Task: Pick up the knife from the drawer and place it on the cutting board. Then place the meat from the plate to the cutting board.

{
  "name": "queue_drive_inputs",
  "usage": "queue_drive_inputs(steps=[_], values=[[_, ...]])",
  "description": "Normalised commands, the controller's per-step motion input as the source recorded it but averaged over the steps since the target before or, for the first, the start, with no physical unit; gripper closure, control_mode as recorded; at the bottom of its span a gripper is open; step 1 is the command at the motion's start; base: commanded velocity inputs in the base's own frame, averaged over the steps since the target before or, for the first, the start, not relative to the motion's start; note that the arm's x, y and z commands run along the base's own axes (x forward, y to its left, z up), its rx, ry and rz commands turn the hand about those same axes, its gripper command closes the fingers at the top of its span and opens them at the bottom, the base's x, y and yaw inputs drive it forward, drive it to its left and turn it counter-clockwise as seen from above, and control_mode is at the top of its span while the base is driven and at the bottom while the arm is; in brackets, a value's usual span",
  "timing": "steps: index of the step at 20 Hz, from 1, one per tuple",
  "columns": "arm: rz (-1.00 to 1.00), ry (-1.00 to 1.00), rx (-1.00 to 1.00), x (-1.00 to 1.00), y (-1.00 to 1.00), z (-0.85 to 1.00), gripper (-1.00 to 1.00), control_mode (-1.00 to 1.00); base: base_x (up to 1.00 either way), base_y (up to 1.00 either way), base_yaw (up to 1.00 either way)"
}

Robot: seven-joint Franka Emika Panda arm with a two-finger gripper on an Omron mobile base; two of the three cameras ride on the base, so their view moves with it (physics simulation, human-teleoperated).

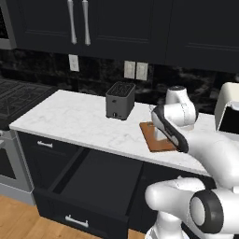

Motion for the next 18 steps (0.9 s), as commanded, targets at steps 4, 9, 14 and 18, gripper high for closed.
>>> queue_drive_inputs(steps=[4, 9, 14, 18], values=[[-0.04, 0.08, 0.0, 0.98, -0.53, -0.28, 1.0, -1.0, 0.0, 0.0, 0.0], [-0.27, 0.05, 0.0, 0.91, 0.06, -0.48, 1.0, -1.0, 0.0, 0.0, 0.0], [-0.23, 0.04, 0.0, 0.59, 0.18, -0.68, 1.0, -1.0, 0.0, 0.0, 0.0], [-0.15, 0.0, 0.0, 0.53, 0.01, -0.57, 1.0, -1.0, 0.0, 0.0, 0.0]])
